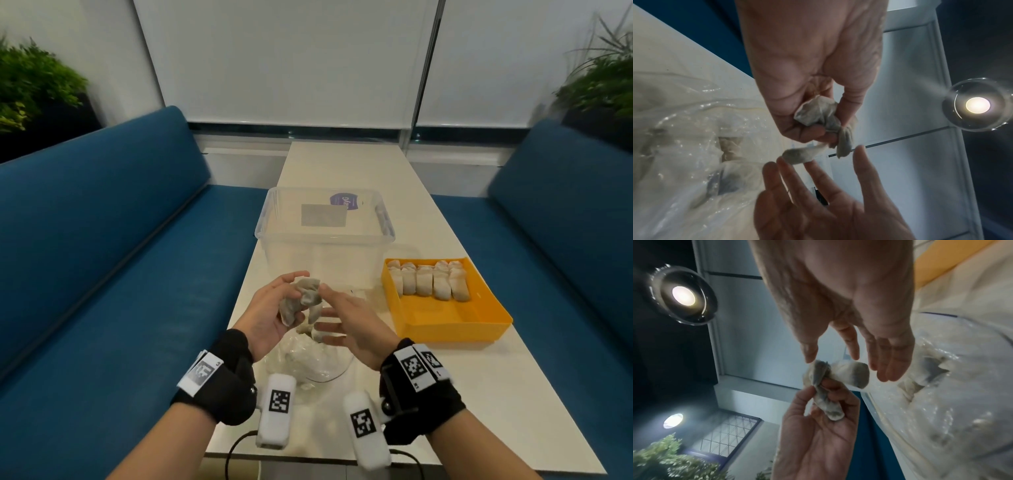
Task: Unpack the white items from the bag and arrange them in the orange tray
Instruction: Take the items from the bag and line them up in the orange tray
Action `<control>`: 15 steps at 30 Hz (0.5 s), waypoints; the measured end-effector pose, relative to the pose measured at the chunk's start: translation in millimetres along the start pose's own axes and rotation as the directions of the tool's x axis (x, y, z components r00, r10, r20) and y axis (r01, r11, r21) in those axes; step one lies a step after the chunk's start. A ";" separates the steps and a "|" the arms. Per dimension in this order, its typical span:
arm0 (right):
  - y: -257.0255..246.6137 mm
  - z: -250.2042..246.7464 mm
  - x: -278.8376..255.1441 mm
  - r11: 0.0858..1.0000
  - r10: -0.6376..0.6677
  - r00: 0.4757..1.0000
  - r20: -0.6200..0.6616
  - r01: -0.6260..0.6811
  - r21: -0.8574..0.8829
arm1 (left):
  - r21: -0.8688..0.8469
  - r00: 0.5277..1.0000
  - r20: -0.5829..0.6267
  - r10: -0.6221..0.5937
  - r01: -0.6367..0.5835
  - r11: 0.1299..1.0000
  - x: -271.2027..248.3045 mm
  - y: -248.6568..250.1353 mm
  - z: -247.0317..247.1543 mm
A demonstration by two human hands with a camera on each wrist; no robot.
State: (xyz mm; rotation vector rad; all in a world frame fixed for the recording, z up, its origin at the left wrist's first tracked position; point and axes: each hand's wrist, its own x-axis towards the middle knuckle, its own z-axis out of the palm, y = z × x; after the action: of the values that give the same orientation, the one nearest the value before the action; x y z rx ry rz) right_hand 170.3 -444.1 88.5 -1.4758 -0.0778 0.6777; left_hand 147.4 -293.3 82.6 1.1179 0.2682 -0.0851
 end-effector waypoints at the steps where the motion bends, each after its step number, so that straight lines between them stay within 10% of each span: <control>1: 1.4 2.1 1.5 1.000 -0.001 1.000 0.005 0.001 -0.001 | -0.012 1.000 0.004 -0.004 0.004 1.000 -1.1 -0.2 1.1; 15: 6.3 11.5 9.7 0.971 -0.156 0.984 -0.083 0.169 0.171 | -0.057 0.998 0.038 -0.059 0.062 0.996 -13.7 -14.1 4.5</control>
State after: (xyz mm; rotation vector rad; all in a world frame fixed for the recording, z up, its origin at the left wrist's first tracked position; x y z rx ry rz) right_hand 170.7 -429.8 80.8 -1.3044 -0.0821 0.4870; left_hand 132.0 -304.4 75.5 1.0499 0.2706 -0.1504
